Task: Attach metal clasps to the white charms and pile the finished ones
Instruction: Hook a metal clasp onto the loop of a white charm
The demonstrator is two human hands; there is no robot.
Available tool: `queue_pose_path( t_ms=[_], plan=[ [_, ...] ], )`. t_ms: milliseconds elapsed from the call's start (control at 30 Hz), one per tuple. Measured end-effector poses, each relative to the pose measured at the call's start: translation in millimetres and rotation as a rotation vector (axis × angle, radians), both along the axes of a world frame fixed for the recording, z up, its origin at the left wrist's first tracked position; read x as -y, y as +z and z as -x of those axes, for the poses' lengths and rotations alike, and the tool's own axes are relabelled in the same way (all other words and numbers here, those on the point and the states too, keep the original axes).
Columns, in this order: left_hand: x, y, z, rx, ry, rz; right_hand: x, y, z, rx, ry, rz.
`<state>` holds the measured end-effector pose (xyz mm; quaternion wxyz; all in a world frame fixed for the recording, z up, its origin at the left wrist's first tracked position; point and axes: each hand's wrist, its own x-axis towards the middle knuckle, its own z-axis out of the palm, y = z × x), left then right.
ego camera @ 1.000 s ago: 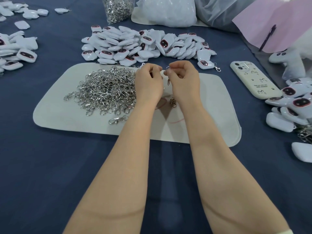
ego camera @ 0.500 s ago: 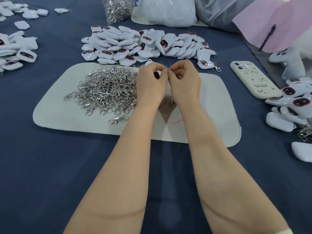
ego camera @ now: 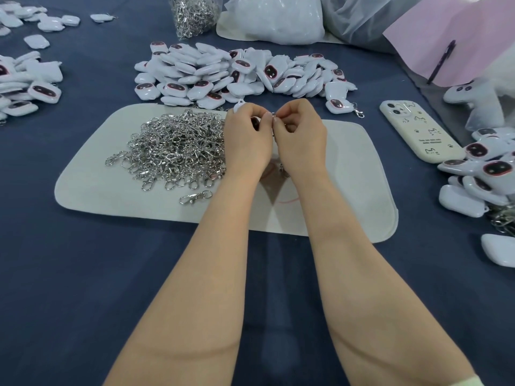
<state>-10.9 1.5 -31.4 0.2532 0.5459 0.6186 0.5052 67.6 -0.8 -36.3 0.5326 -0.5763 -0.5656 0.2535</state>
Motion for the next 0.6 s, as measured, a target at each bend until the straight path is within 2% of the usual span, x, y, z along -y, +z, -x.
queue_pose_path(
  t_ms=[600],
  plan=[
    [1.3, -2.0, 1.2, -0.072, 0.008, 0.014, -0.7, -2.4, -0.1, 0.091, 0.018, 0.03]
  ],
)
